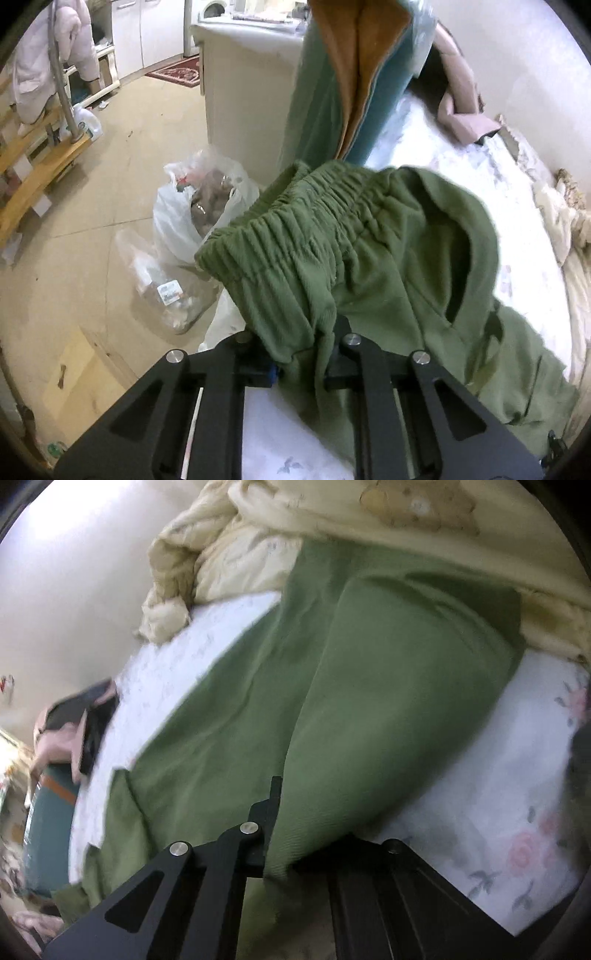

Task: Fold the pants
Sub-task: 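Grasp the elastic waistband with the left gripper and lift it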

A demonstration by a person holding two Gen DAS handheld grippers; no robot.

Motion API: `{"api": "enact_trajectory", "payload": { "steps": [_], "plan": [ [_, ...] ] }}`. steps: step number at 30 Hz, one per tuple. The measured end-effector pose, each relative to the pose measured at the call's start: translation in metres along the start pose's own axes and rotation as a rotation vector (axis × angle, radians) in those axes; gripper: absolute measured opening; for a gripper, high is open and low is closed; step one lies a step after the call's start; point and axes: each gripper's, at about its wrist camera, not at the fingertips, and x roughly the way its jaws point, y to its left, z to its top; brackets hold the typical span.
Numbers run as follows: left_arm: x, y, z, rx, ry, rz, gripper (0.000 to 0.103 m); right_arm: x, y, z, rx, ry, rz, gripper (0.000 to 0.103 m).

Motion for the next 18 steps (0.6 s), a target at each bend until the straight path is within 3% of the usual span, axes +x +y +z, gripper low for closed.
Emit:
{"api": "enact_trajectory", "payload": {
  "steps": [4,8,14,18],
  "plan": [
    [-0.037,0.005,0.009,0.005,-0.061,-0.04,0.011,-0.014,0.016,0.004,-0.062,-0.004,0.005,0.001],
    [-0.07,-0.004,0.007,0.16,-0.139,0.075,0.011,-0.022,0.033,-0.008,-0.137,0.048,-0.043,0.001],
    [-0.102,0.036,0.017,0.171,-0.134,0.11,0.011,-0.042,0.054,-0.041,-0.171,0.098,-0.066,0.001],
    [-0.122,0.087,0.026,0.14,-0.114,0.118,0.011,-0.061,0.065,-0.075,-0.187,0.134,-0.065,0.001]
  ]
}}
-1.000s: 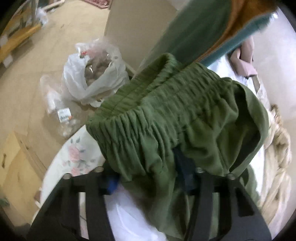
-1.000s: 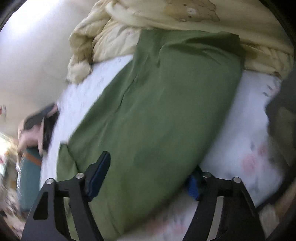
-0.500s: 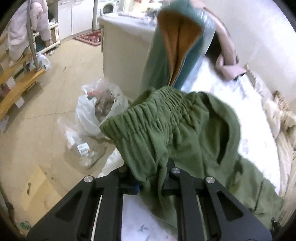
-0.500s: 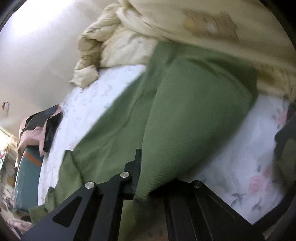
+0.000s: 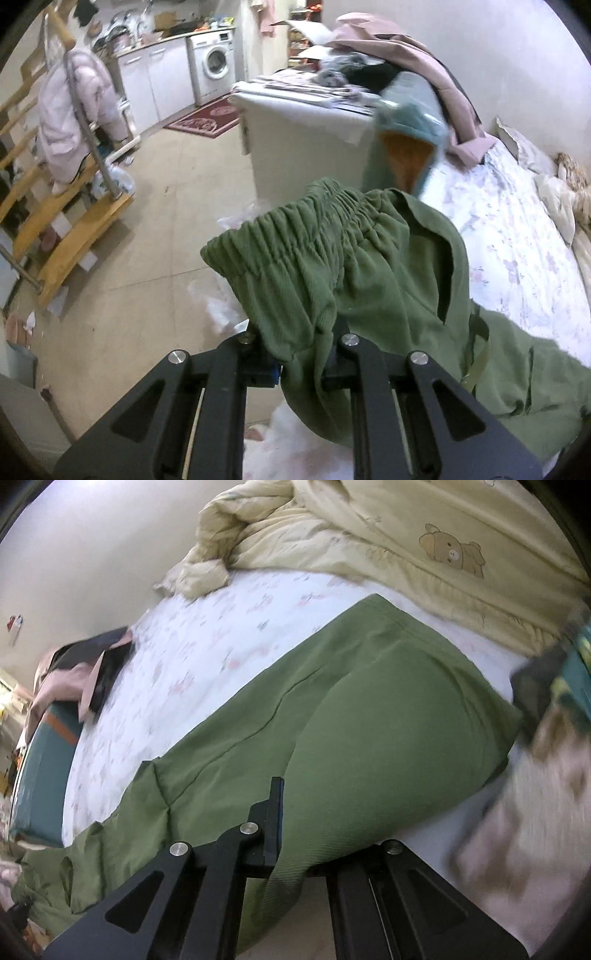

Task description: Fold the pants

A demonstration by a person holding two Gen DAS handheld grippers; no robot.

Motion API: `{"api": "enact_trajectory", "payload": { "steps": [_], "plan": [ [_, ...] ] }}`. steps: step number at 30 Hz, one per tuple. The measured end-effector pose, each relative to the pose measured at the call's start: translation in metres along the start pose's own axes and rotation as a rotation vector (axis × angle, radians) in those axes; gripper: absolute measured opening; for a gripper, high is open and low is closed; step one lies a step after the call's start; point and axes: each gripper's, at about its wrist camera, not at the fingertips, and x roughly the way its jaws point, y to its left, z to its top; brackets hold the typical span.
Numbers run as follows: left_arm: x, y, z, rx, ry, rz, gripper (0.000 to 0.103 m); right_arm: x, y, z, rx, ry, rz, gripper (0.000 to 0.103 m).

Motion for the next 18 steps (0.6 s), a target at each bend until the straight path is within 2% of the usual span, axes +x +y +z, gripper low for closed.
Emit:
{"api": "enact_trajectory", "payload": {
  "steps": [4,7,13,15,18],
  "plan": [
    [-0.014,0.047,-0.005,-0.001,0.002,0.022,0.011,-0.014,0.005,-0.042,0.011,0.047,-0.014,0.001],
    [-0.022,0.081,-0.008,-0.034,0.016,0.01,0.011,-0.024,0.006,-0.083,0.008,0.094,-0.047,0.001],
    [-0.036,0.122,-0.018,-0.087,0.033,-0.034,0.011,-0.06,-0.016,-0.163,0.113,0.142,-0.037,0.001],
    [-0.039,0.13,-0.019,-0.093,0.025,-0.033,0.011,-0.069,-0.018,-0.181,0.098,0.14,-0.027,0.001],
    [-0.034,0.144,-0.017,-0.137,0.035,-0.034,0.011,-0.069,-0.02,-0.187,0.109,0.137,-0.013,0.001]
  ]
}}
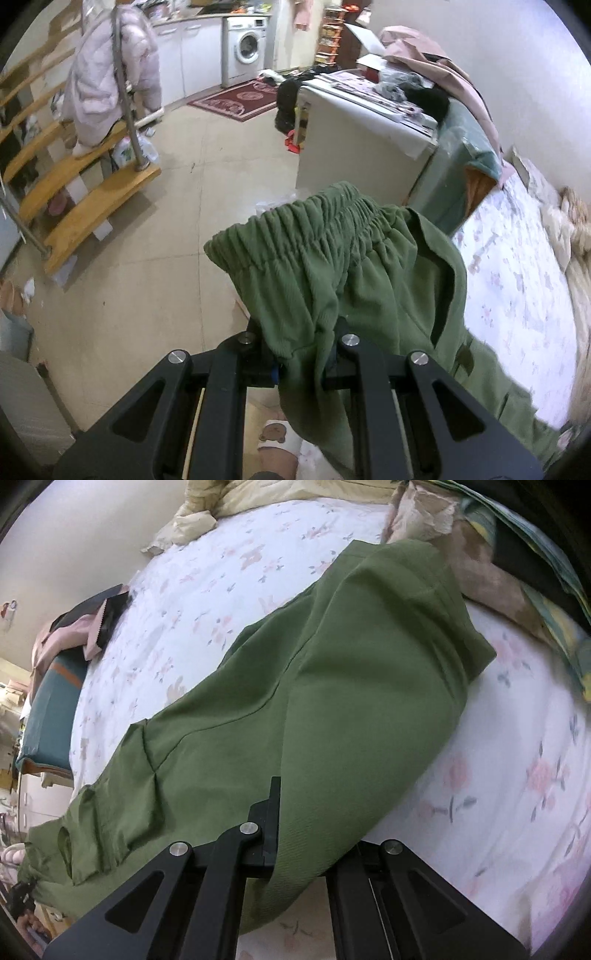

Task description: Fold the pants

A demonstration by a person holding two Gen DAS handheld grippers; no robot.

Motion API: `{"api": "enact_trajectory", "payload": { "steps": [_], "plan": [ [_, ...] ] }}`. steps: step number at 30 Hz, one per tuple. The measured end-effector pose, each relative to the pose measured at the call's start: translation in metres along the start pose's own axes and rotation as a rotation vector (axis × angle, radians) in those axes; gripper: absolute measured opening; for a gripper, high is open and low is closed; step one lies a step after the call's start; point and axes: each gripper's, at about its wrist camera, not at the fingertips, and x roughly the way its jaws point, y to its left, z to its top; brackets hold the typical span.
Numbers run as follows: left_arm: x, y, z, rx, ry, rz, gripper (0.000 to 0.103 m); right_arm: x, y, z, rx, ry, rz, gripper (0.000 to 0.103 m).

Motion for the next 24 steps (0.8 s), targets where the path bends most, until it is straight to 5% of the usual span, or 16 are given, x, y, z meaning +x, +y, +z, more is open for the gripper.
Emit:
{"api": "enact_trajectory", "payload": {
  "steps": [4,7,9,14,19,24],
  "plan": [
    [0.01,0.01,-0.002,-0.063,0.036,-0.01,0.011,0.006,-0.01,0.002,0.033,-0.007,0.016,0.003],
    [0.011,0.014,-0.003,-0.078,0.042,-0.017,0.011,0.002,-0.034,0.01,0.129,-0.052,-0.002,0.013],
    [0.012,0.016,-0.004,-0.08,0.049,-0.014,0.011,-0.002,-0.063,0.018,0.263,-0.09,0.017,0.03],
    [0.012,0.009,-0.004,-0.037,0.035,0.003,0.011,-0.041,-0.115,0.031,0.426,-0.278,-0.082,0.021],
    [0.004,0.0,-0.004,-0.006,0.004,-0.009,0.011,-0.076,-0.088,0.034,0.289,-0.333,-0.296,0.019],
    [0.001,-0.006,-0.004,0.023,-0.011,0.011,0.011,-0.099,-0.01,0.026,0.001,-0.394,-0.282,0.023]
  ]
}}
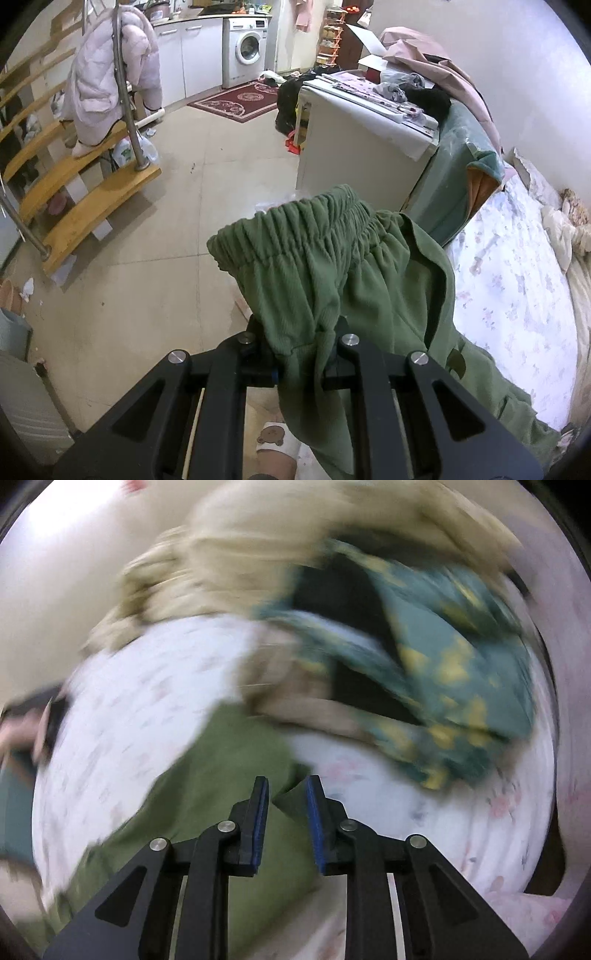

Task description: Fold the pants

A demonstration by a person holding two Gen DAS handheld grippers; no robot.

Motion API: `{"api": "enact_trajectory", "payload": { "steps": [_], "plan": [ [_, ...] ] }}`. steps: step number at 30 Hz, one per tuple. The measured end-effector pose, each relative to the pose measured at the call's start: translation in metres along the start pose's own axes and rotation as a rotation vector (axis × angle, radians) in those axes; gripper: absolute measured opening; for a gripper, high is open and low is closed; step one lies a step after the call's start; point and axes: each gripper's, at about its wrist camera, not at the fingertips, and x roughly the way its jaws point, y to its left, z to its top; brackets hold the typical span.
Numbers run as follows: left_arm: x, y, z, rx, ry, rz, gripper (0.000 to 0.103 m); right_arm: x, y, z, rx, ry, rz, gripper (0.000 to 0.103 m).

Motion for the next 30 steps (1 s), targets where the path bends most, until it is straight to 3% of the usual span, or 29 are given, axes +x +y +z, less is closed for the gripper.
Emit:
{"api": "enact_trajectory", "payload": {
  "steps": [2,3,4,6,8,10,13,16,19,24,30],
  "plan": [
    [0.001,-0.001,0.0,0.005,0.003,0.008,0.011,-0.021,0.031,-0.006,-0.114,-0.095,0.003,0.023],
    [0.001,0.0,0.0,0.004,0.005,0.01,0.011,-0.021,0.042,-0.007,-0.136,-0.08,0.062,0.024],
    [0.002,-0.001,0.0,0.002,0.008,0.011,0.011,-0.016,0.049,-0.009,-0.154,-0.029,0.134,0.025],
    [0.003,0.0,0.0,-0.005,0.012,0.012,0.011,0.007,0.073,-0.025,-0.175,0.154,0.336,0.025],
    [0.004,0.0,0.0,-0.014,0.016,0.015,0.011,0.033,0.098,-0.049,-0.227,0.333,0.442,0.023],
    [0.003,-0.004,0.0,-0.013,0.013,0.022,0.011,0.046,0.117,-0.072,-0.335,0.381,0.394,0.024],
    [0.001,-0.008,-0.002,0.01,-0.001,0.037,0.011,0.094,0.131,-0.115,-0.491,0.568,0.197,0.022],
    [-0.006,-0.018,-0.004,0.042,-0.034,0.04,0.011,0.095,0.124,-0.107,-0.4,0.57,0.21,0.023],
    [-0.025,-0.043,-0.009,0.136,-0.095,0.035,0.011,0.074,0.113,-0.081,-0.276,0.478,0.298,0.025],
    [-0.071,-0.125,-0.031,0.357,-0.19,-0.029,0.011,0.052,0.094,-0.057,-0.196,0.367,0.341,0.027],
    [-0.109,-0.222,-0.088,0.592,-0.248,-0.056,0.011,0.043,0.078,-0.047,-0.111,0.359,0.39,0.028]
  ]
}}
